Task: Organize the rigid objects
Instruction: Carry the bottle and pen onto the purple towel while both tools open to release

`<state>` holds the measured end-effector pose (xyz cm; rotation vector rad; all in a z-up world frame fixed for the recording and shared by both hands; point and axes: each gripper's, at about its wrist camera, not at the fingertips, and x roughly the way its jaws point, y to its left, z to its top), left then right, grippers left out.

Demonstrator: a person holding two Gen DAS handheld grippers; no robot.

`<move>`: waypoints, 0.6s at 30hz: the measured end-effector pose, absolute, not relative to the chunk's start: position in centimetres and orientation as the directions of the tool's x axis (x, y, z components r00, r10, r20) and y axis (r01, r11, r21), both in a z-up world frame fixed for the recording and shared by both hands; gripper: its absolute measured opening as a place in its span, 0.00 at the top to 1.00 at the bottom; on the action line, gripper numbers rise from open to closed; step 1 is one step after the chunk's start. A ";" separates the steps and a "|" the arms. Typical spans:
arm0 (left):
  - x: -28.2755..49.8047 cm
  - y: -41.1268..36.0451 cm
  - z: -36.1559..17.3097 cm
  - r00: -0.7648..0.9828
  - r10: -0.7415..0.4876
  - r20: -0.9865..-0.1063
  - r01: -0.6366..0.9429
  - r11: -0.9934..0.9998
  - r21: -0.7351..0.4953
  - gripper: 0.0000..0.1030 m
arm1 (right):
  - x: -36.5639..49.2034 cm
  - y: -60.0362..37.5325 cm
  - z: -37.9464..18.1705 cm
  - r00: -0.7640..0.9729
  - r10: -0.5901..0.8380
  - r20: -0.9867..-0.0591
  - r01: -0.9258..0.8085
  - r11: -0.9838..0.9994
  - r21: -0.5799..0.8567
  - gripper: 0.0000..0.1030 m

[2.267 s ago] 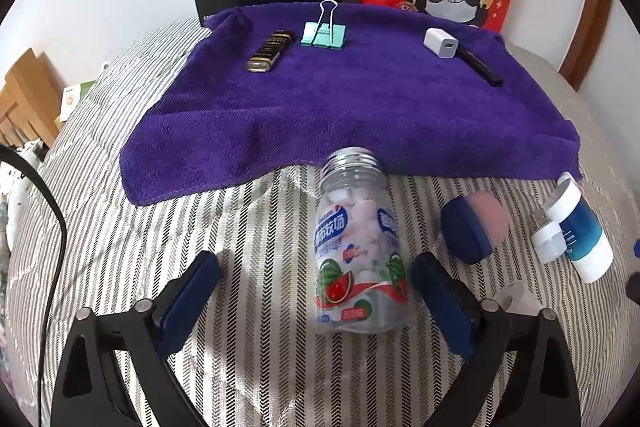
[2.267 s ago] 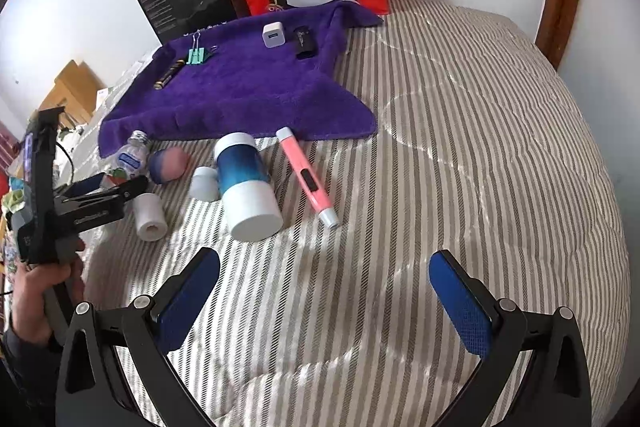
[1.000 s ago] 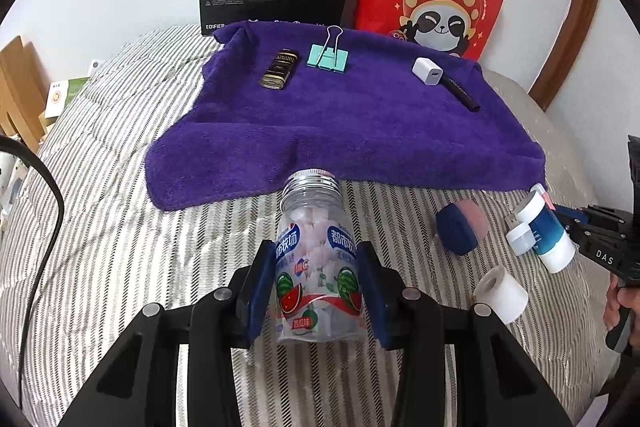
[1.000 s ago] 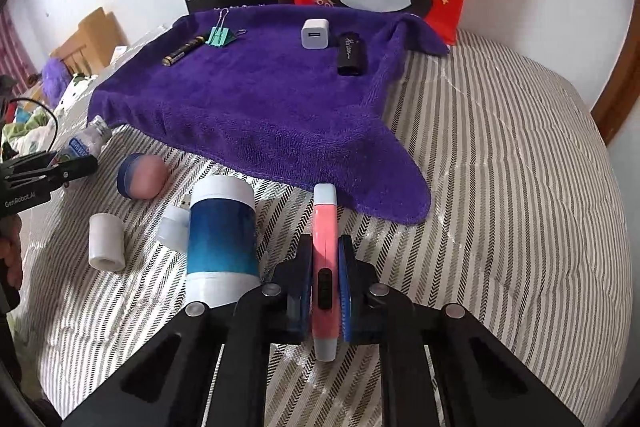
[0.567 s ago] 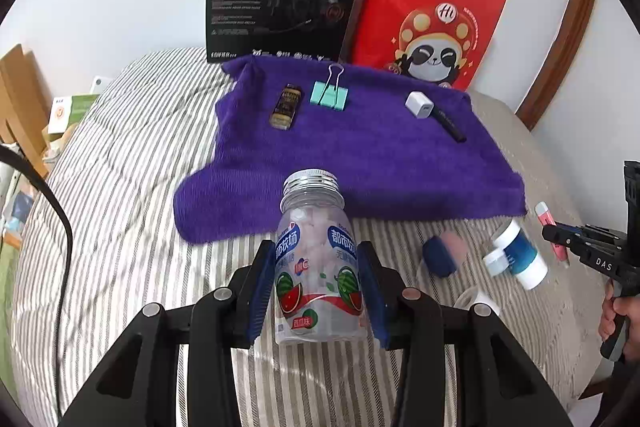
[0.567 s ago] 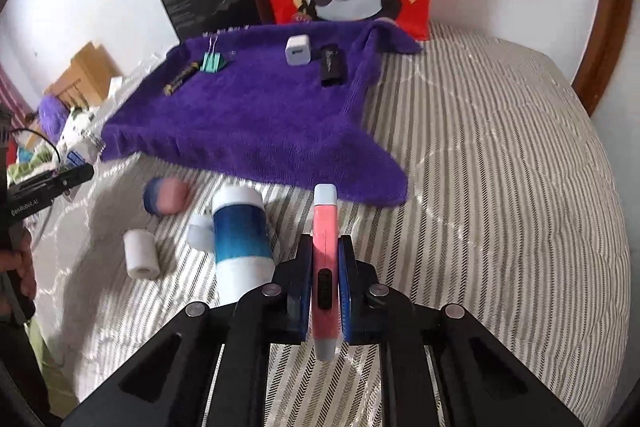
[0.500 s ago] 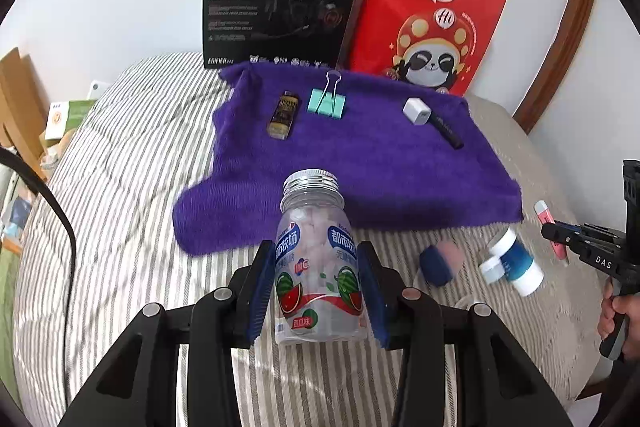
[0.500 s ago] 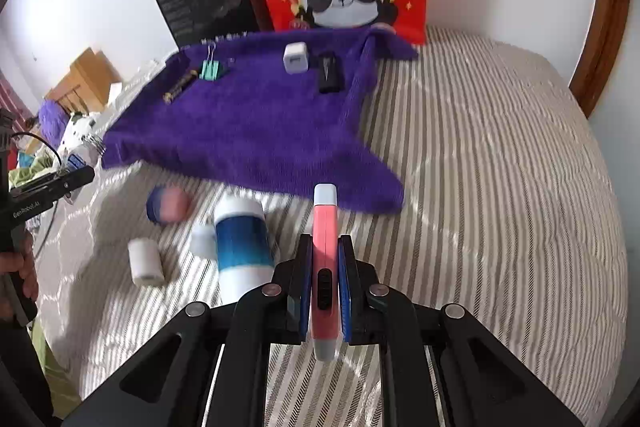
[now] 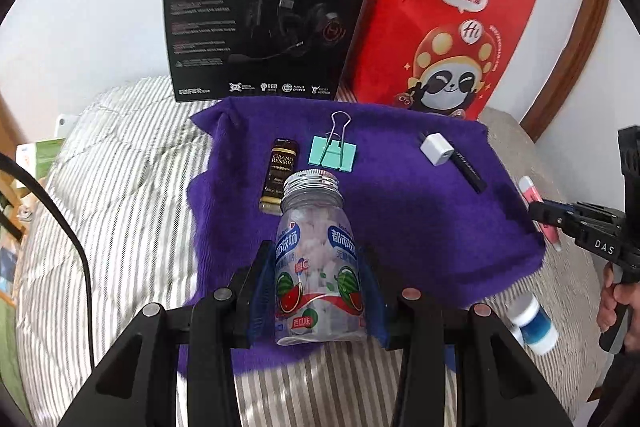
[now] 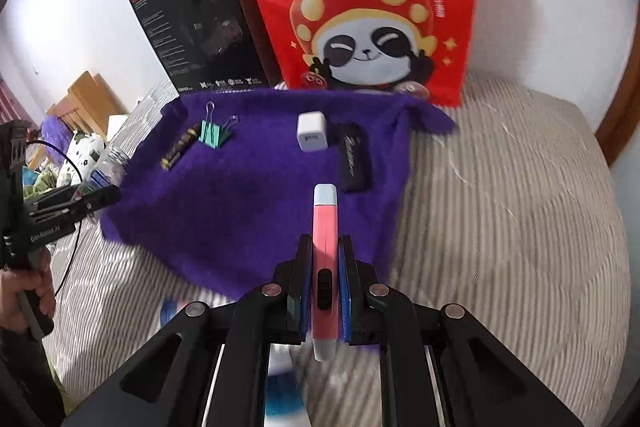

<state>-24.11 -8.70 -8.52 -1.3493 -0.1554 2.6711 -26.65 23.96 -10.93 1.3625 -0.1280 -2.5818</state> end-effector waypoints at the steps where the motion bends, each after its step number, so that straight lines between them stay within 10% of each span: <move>1: -24.7 -8.7 -8.9 -0.581 0.177 -0.795 -0.083 -0.984 -0.158 0.62 | -27.4 23.6 -11.2 -0.542 -0.235 -0.807 0.155 -0.972 0.179 0.88; 18: -26.3 -8.5 -12.3 -0.496 0.165 -0.852 -0.134 -0.985 -0.113 0.62 | -31.6 20.3 -15.7 -0.444 -0.162 -0.881 0.208 -0.975 0.075 0.88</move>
